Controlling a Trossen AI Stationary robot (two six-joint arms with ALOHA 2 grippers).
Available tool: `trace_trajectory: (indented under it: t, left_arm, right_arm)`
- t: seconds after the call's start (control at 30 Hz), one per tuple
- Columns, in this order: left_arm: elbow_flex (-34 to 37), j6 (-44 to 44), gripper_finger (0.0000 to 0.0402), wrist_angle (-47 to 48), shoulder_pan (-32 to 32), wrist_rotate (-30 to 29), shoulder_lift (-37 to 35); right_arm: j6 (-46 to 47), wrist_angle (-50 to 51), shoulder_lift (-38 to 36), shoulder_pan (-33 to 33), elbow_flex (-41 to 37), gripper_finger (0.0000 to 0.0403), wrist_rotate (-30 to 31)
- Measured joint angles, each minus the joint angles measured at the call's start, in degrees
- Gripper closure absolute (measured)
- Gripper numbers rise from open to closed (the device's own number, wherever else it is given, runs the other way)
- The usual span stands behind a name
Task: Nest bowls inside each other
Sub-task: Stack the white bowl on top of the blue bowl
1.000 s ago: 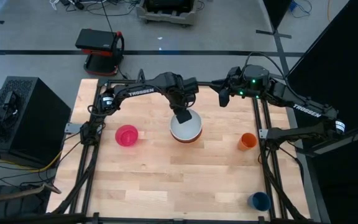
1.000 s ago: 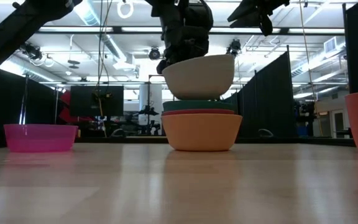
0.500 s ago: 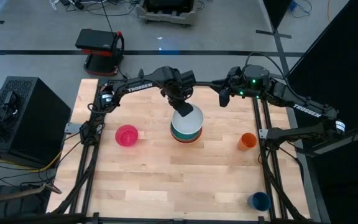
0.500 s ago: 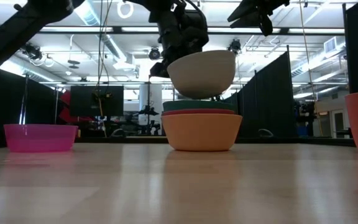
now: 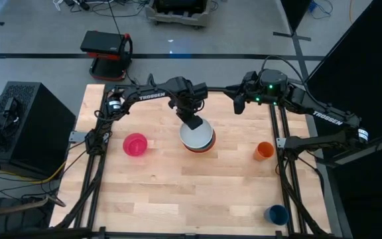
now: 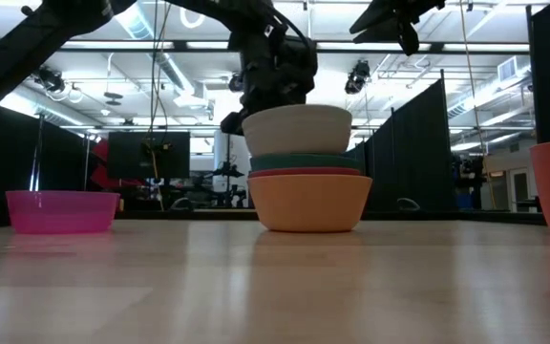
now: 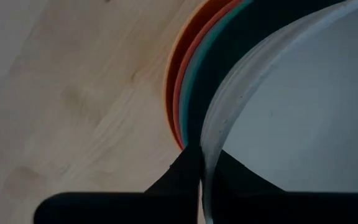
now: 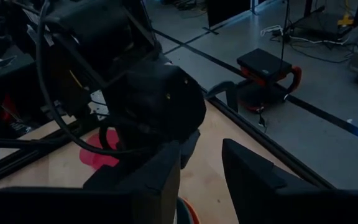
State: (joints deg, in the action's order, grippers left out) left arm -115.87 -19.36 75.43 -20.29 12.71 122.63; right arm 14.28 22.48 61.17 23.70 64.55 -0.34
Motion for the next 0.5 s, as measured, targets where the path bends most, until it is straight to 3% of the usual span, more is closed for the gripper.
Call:
trace_trajectory:
  t: [0.5]
  left_arm:
    - [1.84,-1.16,0.0402,-3.35,0.12,1.33,0.93]
  right_arm:
    - [-0.03,0.01,-0.01,0.0,0.0,0.0302,0.0]
